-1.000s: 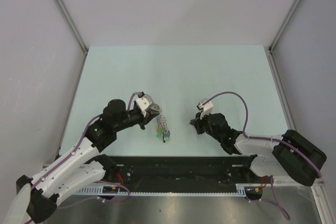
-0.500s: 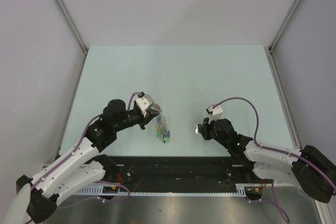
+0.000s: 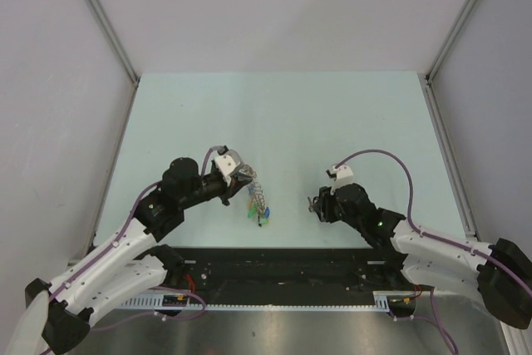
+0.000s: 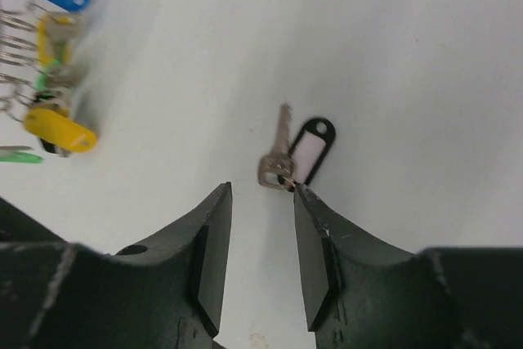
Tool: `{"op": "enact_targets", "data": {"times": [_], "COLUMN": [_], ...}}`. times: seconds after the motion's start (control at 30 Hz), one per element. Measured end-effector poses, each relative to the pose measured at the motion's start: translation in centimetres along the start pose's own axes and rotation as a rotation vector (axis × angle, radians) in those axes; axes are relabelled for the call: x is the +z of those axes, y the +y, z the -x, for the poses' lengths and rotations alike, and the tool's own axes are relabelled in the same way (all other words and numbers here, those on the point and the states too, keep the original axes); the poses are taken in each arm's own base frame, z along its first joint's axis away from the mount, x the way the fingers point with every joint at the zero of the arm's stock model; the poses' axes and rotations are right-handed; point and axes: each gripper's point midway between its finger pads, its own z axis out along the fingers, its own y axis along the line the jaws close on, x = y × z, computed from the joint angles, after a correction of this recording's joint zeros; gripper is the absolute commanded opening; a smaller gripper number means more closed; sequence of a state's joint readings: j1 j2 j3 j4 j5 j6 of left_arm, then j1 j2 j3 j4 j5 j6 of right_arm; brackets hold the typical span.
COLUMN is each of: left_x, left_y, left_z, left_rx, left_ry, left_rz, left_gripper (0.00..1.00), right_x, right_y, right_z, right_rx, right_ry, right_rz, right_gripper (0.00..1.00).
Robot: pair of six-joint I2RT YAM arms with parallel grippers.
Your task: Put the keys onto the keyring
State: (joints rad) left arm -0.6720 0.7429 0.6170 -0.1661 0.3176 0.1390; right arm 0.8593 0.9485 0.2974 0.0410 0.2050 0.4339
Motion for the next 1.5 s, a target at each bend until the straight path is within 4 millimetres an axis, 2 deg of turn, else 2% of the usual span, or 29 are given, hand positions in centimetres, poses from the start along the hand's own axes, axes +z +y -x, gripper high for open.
{"op": "enact_targets", "data": {"times": [0.23,0.43,0.6,0.77,0.9,1.13,1.5], "left_x": [0.0,0.3,0.8,1.3,1.3,1.3,1.3], "left_y": [-0.5,-0.7,-1.2,-1.6,-1.6,-1.6,-1.0], "left_z": [0.1,0.7,1.3,1.4,1.8,1.8,1.5], "left_rx": [-0.001,-0.038,-0.114,-0.171,-0.19,-0.199,-0.208], "left_ry": [-0.005,-0.028,-0.061,-0.067,-0.079,-0.082,-0.077], "left_rz": [-0.029,-0.038,-0.06,-0.077,-0.078,-0.072,-0.038], "left_gripper": [0.01,0.0,0.0,0.0,0.0,0.0,0.0], "right_x": [-1.4,-3.3,-4.4,-4.0,-3.5,-2.8,-1.8], "right_y": [3.9,9.4,13.2,15.4,16.3,17.3,17.3], "right_z": [5.7,10.8,13.9,16.1,17.0,17.0,16.6], "right_rx": [-0.073,-0.184,-0.266,-0.344,-0.383,-0.424,-0.444], "right_ry": [-0.116,-0.315,-0.474,-0.572,-0.61,-0.612,-0.592], "right_rz": [0.13,0.296,0.378,0.376,0.365,0.362,0.338], "right_gripper": [0.43,0.47,0.5,0.49,0.48,0.43,0.4]}}
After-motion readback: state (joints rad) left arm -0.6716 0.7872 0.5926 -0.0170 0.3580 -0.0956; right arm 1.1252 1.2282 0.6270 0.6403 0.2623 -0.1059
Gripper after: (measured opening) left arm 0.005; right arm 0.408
